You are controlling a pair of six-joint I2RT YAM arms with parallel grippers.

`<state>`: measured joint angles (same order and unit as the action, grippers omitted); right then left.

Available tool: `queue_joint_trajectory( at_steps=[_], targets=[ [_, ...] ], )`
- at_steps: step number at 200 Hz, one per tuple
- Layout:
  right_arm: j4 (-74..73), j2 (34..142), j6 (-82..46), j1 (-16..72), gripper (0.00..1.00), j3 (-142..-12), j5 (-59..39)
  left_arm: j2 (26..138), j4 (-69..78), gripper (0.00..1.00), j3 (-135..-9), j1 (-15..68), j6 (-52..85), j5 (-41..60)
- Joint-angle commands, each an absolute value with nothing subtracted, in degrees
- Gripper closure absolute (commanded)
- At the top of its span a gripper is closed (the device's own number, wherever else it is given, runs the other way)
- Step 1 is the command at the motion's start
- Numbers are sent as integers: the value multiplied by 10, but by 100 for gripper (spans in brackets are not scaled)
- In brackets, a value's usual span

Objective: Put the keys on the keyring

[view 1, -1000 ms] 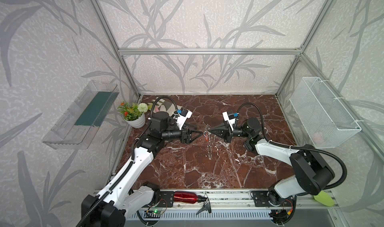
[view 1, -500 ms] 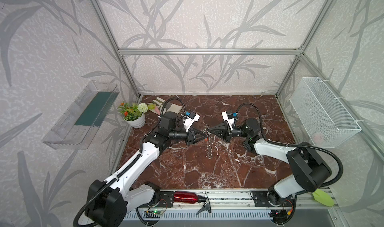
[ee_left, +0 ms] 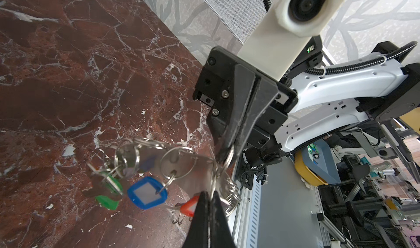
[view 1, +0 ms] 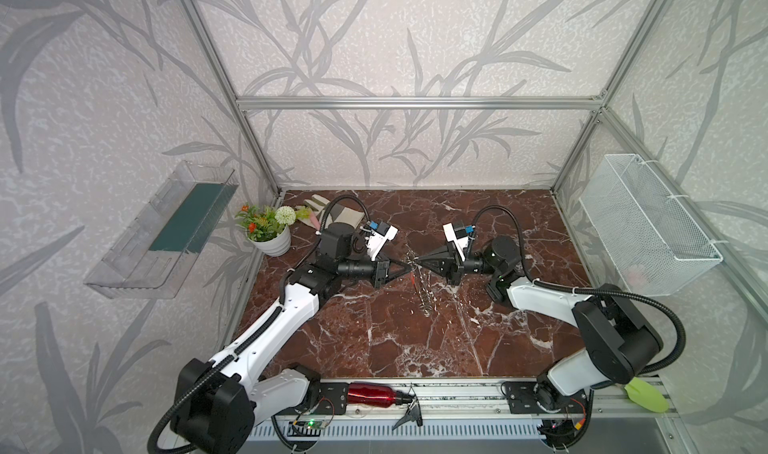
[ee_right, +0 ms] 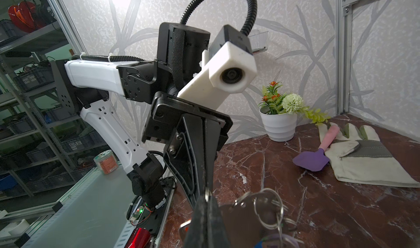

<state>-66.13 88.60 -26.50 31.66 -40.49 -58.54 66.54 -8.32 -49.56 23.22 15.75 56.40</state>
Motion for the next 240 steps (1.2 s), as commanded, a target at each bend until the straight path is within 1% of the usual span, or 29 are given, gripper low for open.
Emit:
queue_joint_trajectory(
  at_steps=[1, 48, 56, 73, 111, 160, 194, 240],
  targets=[
    [-708, 883, -265, 333, 100, -431, -584, 690, -101, 100, -513, 236, 164, 542],
    [-757, 900, -294, 342, 100, -437, -588, 743, -79, 100, -538, 244, 177, 584],
    [-758, 903, -296, 342, 100, -438, -589, 754, -64, 100, -537, 244, 182, 605],
    [-748, 900, -287, 342, 100, -435, -589, 766, -66, 100, -544, 244, 190, 613],
    [-709, 891, -256, 337, 100, -426, -587, 727, -94, 100, -537, 229, 178, 587],
    [-662, 879, -215, 333, 100, -415, -582, 691, -136, 100, -541, 218, 178, 588],
    [-627, 869, -188, 334, 100, -410, -580, 676, -117, 100, -536, 207, 211, 593],
    [-628, 869, -186, 333, 100, -406, -581, 671, -120, 100, -536, 186, 237, 583]
  ],
)
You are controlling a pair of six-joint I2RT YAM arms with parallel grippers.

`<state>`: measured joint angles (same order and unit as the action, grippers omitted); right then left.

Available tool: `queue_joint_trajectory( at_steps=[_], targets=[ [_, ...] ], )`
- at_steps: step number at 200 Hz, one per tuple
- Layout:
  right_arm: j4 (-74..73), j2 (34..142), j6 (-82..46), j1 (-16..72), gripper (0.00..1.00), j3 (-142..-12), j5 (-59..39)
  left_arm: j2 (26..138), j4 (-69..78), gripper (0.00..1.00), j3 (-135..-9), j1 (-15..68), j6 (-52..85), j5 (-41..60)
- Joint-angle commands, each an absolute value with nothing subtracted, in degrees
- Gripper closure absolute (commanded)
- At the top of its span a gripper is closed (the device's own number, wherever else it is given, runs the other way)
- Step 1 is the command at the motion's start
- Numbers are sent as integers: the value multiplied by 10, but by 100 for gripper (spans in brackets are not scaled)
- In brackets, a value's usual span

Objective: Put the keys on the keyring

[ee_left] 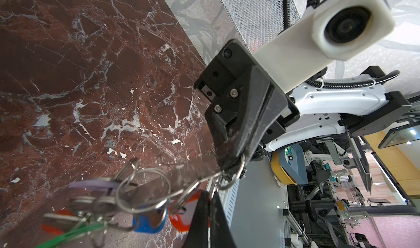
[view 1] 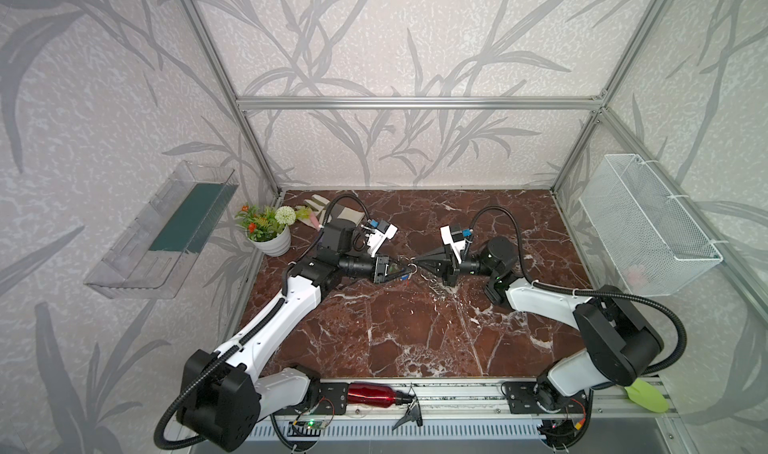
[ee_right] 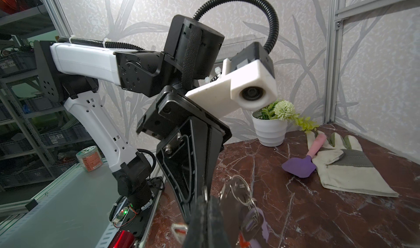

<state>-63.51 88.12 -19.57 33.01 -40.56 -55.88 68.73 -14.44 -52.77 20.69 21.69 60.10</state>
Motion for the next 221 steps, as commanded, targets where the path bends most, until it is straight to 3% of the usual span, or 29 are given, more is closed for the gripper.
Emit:
queue_joint_trajectory(
  at_steps=[1, 114, 161, 208, 221],
  targets=[
    [-629, 869, -186, 333, 100, -406, -581, 671, -120, 100, -537, 186, 238, 583],
    [-622, 865, -177, 334, 100, -401, -587, 663, -44, 100, -529, 140, 343, 610],
    [-630, 872, -185, 333, 100, -410, -583, 671, -160, 100, -560, 163, 239, 614],
    [-625, 878, -184, 328, 100, -406, -560, 674, -144, 100, -545, 172, 243, 585],
    [-622, 877, -182, 327, 100, -400, -549, 672, -125, 84, -533, 169, 252, 572]
  ],
)
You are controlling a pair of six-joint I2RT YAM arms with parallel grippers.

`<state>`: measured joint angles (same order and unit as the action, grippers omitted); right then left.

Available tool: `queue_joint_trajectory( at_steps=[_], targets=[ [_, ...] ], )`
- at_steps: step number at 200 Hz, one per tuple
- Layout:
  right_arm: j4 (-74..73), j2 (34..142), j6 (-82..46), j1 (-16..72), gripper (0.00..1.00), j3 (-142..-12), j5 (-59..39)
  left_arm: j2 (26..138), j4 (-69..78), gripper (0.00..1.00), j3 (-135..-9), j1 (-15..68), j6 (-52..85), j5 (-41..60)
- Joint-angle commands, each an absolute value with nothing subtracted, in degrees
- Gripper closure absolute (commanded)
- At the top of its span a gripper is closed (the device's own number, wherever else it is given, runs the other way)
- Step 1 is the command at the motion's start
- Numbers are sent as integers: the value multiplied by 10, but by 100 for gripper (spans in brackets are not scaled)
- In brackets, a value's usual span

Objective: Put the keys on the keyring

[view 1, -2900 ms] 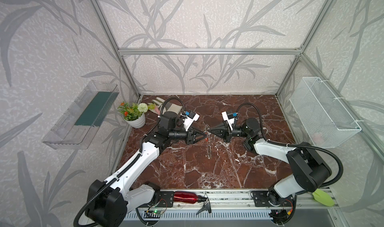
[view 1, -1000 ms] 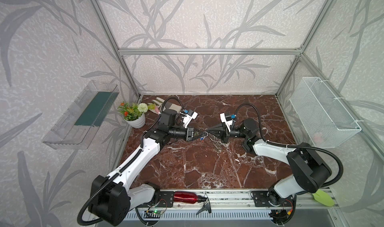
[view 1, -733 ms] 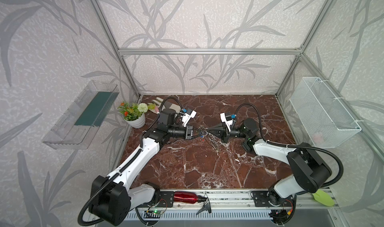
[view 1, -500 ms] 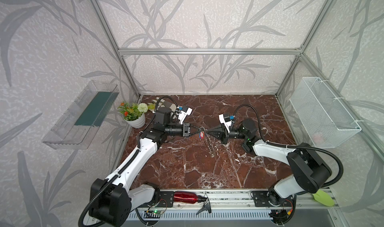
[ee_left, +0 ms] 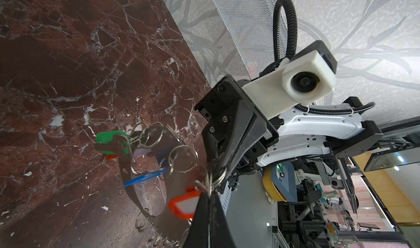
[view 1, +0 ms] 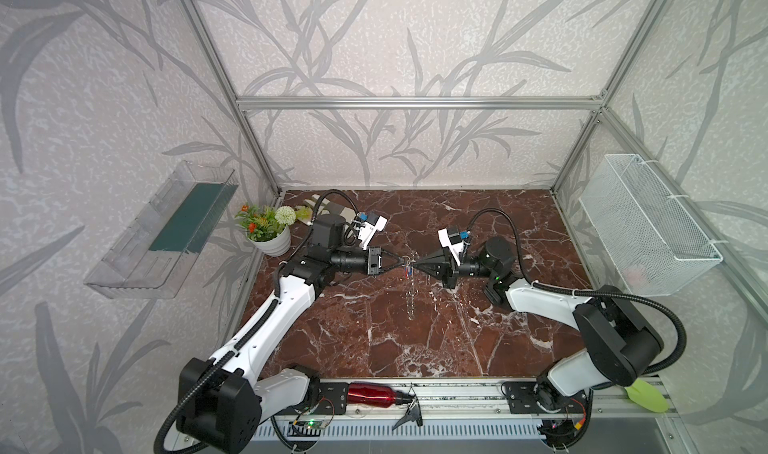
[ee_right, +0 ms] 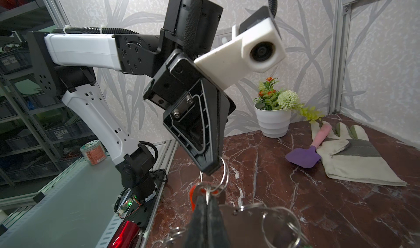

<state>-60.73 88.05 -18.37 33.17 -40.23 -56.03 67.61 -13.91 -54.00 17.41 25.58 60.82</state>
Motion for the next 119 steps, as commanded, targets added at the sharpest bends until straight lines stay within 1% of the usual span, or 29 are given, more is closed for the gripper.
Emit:
queue_joint_trajectory(
  at_steps=[1, 23, 53, 61, 72, 79, 85, 90, 99, 111, 119],
  targets=[
    [-622, 877, -181, 326, 100, -399, -548, 671, -124, 83, -532, 169, 252, 570],
    [-599, 870, -164, 324, 100, -385, -530, 642, -102, 57, -507, 160, 252, 516],
    [-553, 852, -140, 319, 100, -367, -497, 576, -99, 25, -470, 150, 249, 381],
    [-525, 846, -126, 319, 100, -366, -484, 564, -92, 18, -456, 150, 248, 356],
    [-479, 840, -105, 321, 100, -367, -462, 551, -74, 14, -436, 149, 250, 338],
    [-456, 839, -97, 321, 100, -367, -446, 547, -66, 4, -425, 150, 252, 330],
    [-445, 840, -91, 321, 100, -365, -437, 545, -62, 2, -419, 150, 255, 324],
    [-439, 841, -88, 321, 98, -364, -431, 545, -60, 2, -415, 149, 257, 320],
    [-432, 845, -86, 322, 90, -364, -419, 549, -59, 0, -412, 150, 258, 318],
    [-431, 854, -82, 322, 84, -365, -410, 550, -52, 1, -407, 150, 261, 303],
    [-431, 860, -83, 322, 77, -368, -408, 550, -43, 1, -401, 149, 264, 288]
  ],
)
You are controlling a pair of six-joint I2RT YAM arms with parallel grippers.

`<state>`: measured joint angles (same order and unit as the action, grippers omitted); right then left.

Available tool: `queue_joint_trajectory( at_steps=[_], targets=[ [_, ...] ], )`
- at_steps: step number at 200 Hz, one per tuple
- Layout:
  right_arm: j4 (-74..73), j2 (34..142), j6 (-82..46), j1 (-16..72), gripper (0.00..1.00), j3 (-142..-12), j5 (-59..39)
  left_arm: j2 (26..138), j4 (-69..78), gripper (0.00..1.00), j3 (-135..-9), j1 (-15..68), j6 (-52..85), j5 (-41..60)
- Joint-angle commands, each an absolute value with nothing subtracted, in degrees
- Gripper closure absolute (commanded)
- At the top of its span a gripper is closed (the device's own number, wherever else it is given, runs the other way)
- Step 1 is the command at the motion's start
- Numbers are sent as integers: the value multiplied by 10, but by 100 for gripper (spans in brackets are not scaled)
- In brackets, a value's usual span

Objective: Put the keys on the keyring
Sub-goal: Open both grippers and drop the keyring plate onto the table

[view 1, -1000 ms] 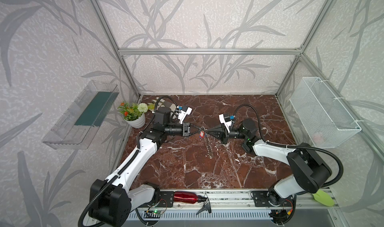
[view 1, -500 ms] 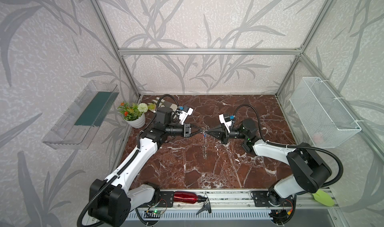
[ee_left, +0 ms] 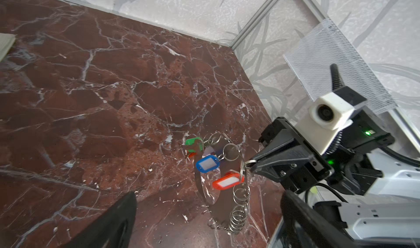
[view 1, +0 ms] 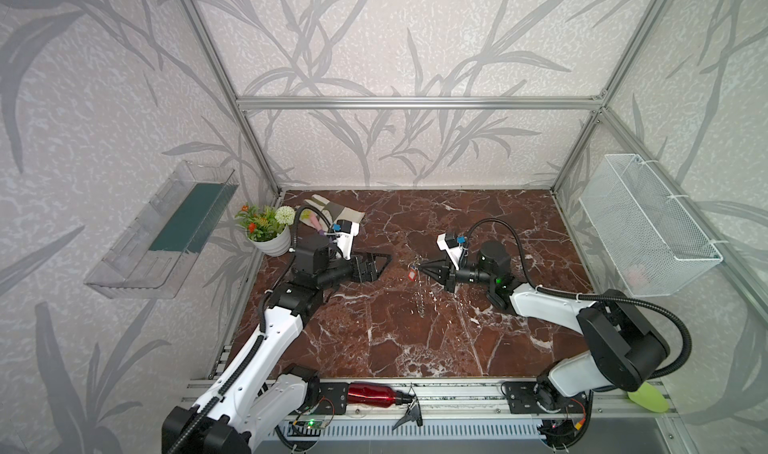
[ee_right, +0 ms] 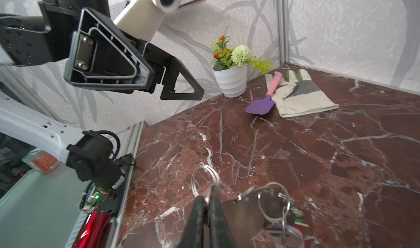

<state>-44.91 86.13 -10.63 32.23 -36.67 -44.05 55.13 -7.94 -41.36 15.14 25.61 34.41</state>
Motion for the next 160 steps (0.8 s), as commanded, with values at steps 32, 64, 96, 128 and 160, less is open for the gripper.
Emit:
queue_joint_trajectory(
  at_steps=[32, 64, 96, 128, 160],
  targets=[
    [-431, 860, -101, 323, 60, -379, -402, 554, -12, 1, -396, 149, 274, 210],
    [-385, 819, -103, 310, 1, -396, -367, 540, 38, 1, -370, 149, 287, 45],
    [-288, 757, -82, 273, 1, -403, -248, 533, 19, 1, -349, 150, 271, -175],
    [-201, 685, -80, 209, 1, -375, -71, 540, 49, 1, -312, 149, 229, -368],
    [-196, 638, -59, 169, 1, -312, 76, 588, 157, 1, -278, 142, 158, -469]
  ],
)
